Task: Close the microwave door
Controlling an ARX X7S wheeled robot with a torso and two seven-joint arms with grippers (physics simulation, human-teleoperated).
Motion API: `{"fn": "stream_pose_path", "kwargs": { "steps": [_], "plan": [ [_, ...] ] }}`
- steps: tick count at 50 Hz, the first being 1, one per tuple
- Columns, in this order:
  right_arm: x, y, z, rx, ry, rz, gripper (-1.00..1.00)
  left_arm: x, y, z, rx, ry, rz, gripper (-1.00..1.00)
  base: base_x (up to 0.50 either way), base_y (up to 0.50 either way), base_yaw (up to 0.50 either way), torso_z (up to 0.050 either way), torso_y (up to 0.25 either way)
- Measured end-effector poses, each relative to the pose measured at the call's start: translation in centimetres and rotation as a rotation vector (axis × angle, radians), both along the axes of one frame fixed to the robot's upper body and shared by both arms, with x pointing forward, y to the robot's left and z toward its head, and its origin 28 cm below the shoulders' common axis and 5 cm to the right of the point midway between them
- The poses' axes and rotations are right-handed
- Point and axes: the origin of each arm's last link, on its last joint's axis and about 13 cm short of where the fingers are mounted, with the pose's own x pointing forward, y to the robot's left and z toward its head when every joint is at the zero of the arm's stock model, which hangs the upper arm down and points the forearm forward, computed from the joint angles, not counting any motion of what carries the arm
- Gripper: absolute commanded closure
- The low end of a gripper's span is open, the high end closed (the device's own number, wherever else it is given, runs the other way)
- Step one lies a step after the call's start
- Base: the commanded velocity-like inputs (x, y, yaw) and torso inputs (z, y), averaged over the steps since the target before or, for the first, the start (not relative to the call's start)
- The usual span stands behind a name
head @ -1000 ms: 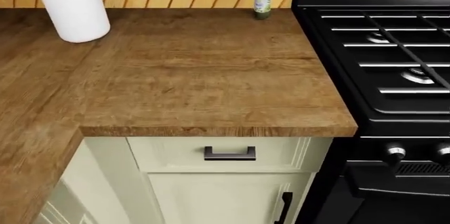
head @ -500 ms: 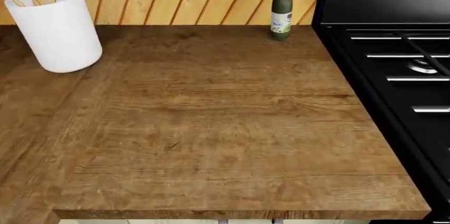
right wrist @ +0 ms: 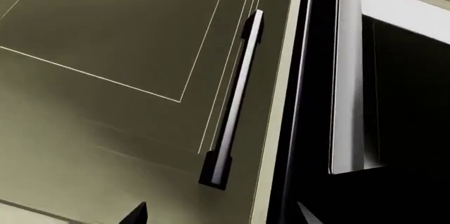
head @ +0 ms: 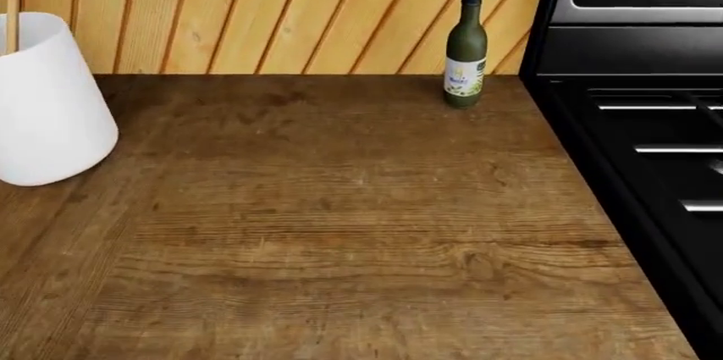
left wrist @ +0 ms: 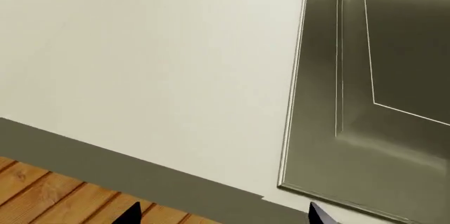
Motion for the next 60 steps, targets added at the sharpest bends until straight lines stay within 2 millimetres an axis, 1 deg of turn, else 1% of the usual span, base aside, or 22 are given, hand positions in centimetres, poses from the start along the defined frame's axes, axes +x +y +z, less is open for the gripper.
{"fn": "stream_pose_path", "kwargs": {
  "steps": [17,34,46,60],
  "plan": [
    [0.3,-0.1,0.0,0.002,0.022,-0.065,-1.0,-0.1,0.0,0.0,-0.003,-0.003,0.002,-1.0,0.0,0.0,0.0,0.0,0.0],
    [0.0,0.0,0.4,0.002,0.024,-0.068,-1.0,0.0,0.0,0.0,-0.001,-0.001,0.001,-1.0,0.0,0.0,0.0,0.0,0.0],
    [-0.4,0.0,1.3,0.013,0.006,-0.062,-1.0,0.1,0.0,0.0,-0.001,0.002,0.002,-1.0,0.0,0.0,0.0,0.0,0.0],
    [-0.7,0.2,3.2,0.013,-0.022,-0.064,-1.0,0.0,0.0,0.0,-0.002,0.002,0.002,-1.0,0.0,0.0,0.0,0.0,0.0]
  ]
}}
